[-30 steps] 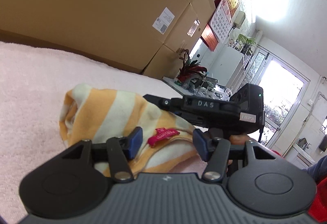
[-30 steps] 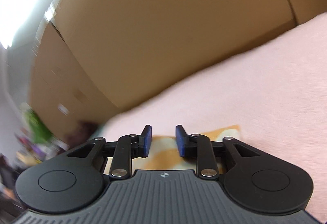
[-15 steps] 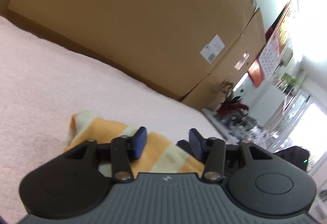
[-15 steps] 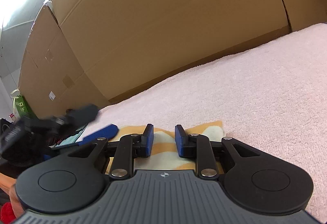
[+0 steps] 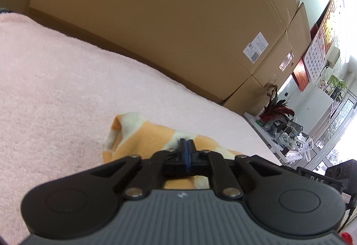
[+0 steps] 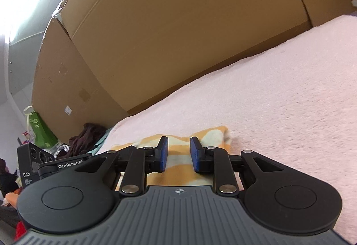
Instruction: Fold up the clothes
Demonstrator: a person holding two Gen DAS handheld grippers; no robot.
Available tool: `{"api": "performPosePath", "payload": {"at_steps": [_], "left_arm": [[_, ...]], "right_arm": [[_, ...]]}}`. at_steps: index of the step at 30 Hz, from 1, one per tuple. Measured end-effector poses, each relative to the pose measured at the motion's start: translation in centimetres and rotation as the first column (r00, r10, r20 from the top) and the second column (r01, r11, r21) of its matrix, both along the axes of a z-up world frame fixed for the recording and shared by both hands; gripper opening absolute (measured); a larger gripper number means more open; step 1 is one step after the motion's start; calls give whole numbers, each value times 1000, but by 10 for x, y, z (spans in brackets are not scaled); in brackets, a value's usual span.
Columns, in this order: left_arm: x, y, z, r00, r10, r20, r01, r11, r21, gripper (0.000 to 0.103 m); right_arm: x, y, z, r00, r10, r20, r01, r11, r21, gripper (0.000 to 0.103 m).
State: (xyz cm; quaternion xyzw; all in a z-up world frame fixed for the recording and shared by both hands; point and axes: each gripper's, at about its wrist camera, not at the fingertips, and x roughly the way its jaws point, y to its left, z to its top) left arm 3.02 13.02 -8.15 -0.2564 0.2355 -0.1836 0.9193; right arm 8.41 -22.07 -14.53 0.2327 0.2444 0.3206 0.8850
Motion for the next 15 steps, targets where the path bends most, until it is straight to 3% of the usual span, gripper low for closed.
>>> {"api": "performPosePath", "payload": {"at_steps": [4,6,7,9,12,13,15], "left_arm": [[-1,-1,1,1000,-12,17,12,1000,2,8],[-3,-3,3,998,-36,42,35,999,10,22],[-5,-6,4,997,-56,61,55,998,17,28],[-11,-12,7,991,-93,99,89,995,51,52],[-18,-20,11,985,-120,120,107,988,110,59],[-19,-20,10,986,-122,117,109,988,106,59],[-19,-14,7,986,-124,113,118,991,62,59]], "right_arm": [[-18,0,24,995,13,103,-21,997,75,22],[-22,14,31,992,48,114,-58,995,82,22],[-22,23,31,993,50,110,-57,996,63,22],[-24,42,25,995,31,99,-29,999,-25,24],[-33,57,9,986,28,165,1,986,-168,25],[-38,58,7,980,34,196,9,977,-215,24],[-36,44,5,983,33,180,8,975,-221,21]]}}
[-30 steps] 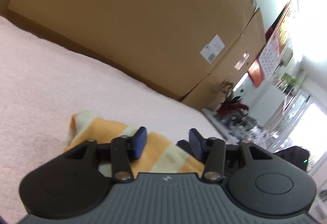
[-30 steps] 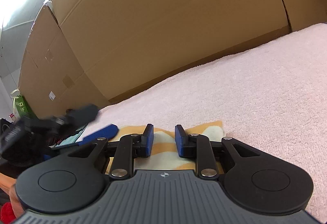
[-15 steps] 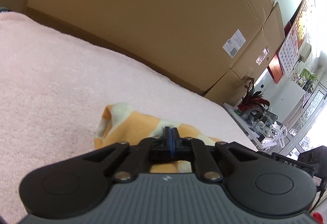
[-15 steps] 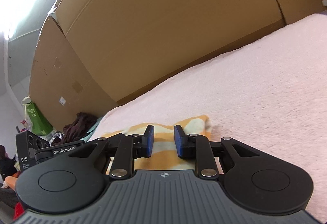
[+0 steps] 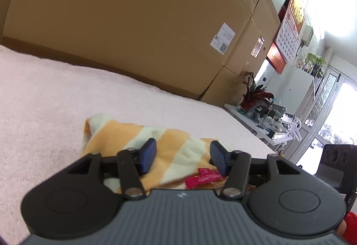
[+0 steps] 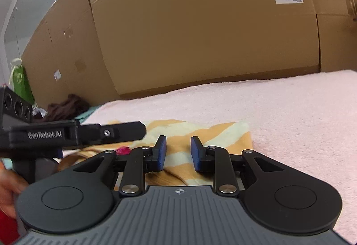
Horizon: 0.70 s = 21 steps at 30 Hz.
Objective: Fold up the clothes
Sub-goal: 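Press the folded shirt flat with both open grippers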
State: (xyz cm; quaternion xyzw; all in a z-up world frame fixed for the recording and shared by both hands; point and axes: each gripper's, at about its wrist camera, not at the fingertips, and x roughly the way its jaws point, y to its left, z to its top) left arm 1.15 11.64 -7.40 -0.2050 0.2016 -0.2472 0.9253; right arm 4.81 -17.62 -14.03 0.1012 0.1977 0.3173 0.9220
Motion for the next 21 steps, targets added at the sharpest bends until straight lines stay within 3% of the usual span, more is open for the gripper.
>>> {"api": "performPosePath", "payload": {"at_steps": [4,7,10,13,14,16,21], "left_arm": [[-7,11,-7,1000,-14,7,15,997,-81,59],[-17,6,-6,999,10,43,-8,999,-35,59],[-20,-1,9,998,51,25,-50,999,-4,59],[-25,1,30,995,49,91,-44,997,-62,67],[-21,0,31,994,63,94,-59,997,-41,74],[-12,-3,35,991,90,103,-91,996,0,79],[15,-3,6,981,195,-17,-193,979,65,73]], "right_arm": [[4,-23,-5,999,12,-41,-9,998,63,20],[-8,-18,-11,1000,-5,25,4,999,43,20],[-18,-7,-15,992,-29,120,31,999,-14,20],[-20,-6,-15,988,-35,151,40,999,-31,21],[-20,-7,-16,989,-35,146,38,999,-21,21],[-17,-12,-17,991,-32,127,31,999,8,21],[-19,-16,-17,991,-12,136,10,1000,13,21]]}}
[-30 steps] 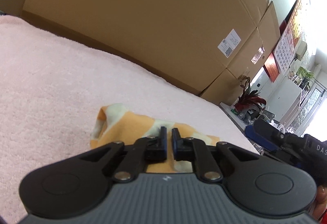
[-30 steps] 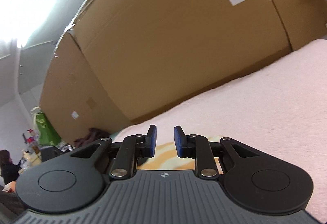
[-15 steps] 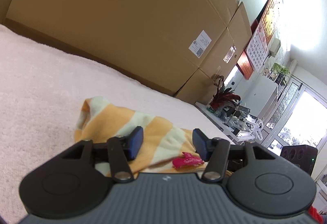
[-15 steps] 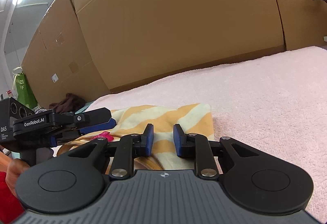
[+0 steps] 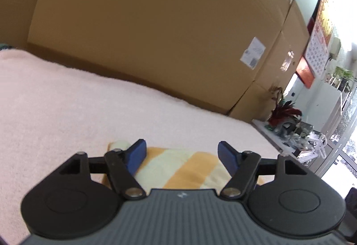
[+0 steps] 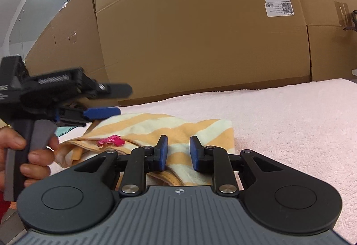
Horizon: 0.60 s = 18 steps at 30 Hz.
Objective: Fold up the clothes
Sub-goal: 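Press the folded shirt flat with both open grippers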
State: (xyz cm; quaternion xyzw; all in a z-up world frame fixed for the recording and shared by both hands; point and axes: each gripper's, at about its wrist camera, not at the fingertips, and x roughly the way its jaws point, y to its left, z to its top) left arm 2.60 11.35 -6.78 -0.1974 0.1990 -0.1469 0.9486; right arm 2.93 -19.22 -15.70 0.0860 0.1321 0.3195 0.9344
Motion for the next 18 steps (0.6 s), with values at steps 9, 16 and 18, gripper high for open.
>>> {"api": "performPosePath", "payload": {"at_steps": [9,16,18], "left_arm": [[-1,-7,1,1000,-2,8,2,999,47,83],[-1,-8,1,1000,-17,10,17,999,52,85],[-2,-5,0,1000,-20,13,19,999,38,85]], "right_arm": [[3,-23,39,997,-31,-66,37,996,86,29],[44,34,58,985,-166,-48,161,982,-98,66],[53,53,48,982,-180,-50,167,965,-202,64]]}}
